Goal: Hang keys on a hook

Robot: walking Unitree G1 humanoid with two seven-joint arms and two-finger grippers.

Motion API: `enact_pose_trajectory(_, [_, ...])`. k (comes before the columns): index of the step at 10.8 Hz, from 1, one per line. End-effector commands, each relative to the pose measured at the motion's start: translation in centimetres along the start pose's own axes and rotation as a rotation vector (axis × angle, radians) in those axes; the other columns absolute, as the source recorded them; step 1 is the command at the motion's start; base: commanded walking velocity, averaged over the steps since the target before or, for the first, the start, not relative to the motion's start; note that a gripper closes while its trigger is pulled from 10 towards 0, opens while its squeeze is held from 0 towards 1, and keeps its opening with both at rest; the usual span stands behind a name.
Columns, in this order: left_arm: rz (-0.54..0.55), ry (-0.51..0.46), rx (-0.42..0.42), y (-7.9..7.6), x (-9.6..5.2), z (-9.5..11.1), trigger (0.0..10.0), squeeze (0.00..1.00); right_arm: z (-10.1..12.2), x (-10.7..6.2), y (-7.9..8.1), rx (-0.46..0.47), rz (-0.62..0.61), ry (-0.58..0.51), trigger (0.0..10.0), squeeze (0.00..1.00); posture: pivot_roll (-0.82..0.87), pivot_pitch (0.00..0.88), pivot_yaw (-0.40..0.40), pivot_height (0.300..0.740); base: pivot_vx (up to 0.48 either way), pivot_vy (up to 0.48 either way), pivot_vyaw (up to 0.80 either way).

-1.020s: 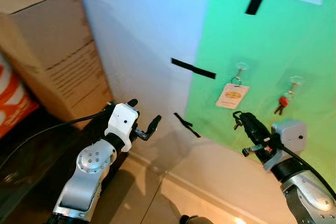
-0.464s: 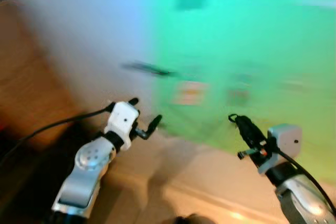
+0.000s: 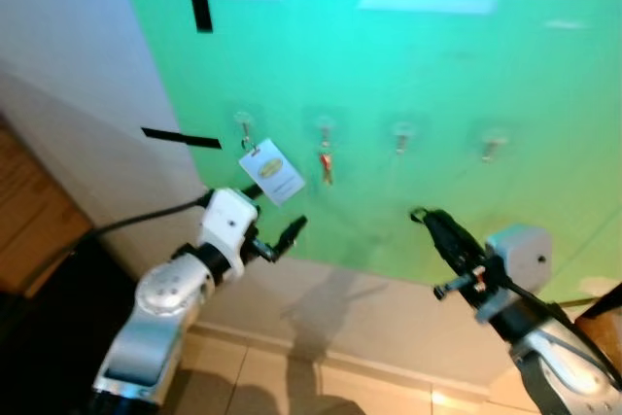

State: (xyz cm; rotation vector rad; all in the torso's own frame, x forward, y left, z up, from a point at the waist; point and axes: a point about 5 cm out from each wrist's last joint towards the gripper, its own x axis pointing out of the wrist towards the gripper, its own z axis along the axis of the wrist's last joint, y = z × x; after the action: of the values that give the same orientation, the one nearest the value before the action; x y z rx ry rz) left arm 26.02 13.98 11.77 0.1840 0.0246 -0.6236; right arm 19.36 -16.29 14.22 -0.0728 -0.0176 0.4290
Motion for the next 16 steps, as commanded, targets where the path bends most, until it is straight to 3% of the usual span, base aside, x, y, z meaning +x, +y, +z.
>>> enact_pose_trajectory(1, [0.003,-0.023,-0.013,0.2,-0.6,0.3,10.0,0.00,0.8,0.5,0.5,-0.010,0.049,-0.024,10.0,0.00,-0.09,0.010,0.052,0.740,0.000,0.000,0.00])
enact_pose_trajectory(4, [-0.145,-0.008,-0.010,-1.3,-2.1,0.9,10.0,0.00,2.9,2.8,0.1,-0.042,0.117,-0.074,10.0,0.00,-0.09,0.021,0.023,0.740,0.000,0.000,0.00])
enact_pose_trajectory(7, [-0.324,0.036,0.008,-2.7,-2.2,1.3,10.0,0.00,4.6,5.1,0.4,-0.039,0.195,-0.084,10.0,0.00,-0.09,0.023,0.019,0.740,0.000,0.000,0.00])
enact_pose_trajectory(10, [-0.325,0.040,0.018,-2.9,-1.9,1.2,10.0,0.00,5.2,6.5,-0.7,0.026,0.094,-0.078,10.0,0.00,-0.08,0.013,0.032,0.740,0.000,0.000,0.00])
enact_pose_trajectory(14, [-0.349,0.026,0.026,-3.2,-1.6,1.2,10.0,0.00,5.6,6.6,-0.4,0.048,0.099,-0.098,10.0,0.00,-0.08,0.000,0.049,0.740,0.000,0.000,0.00])
enact_pose_trajectory(16, [-0.352,0.020,0.031,-2.1,-1.7,1.8,10.0,0.00,5.8,6.4,0.0,0.057,0.136,-0.114,10.0,0.00,-0.08,0.000,0.048,0.740,0.000,0.000,0.00])
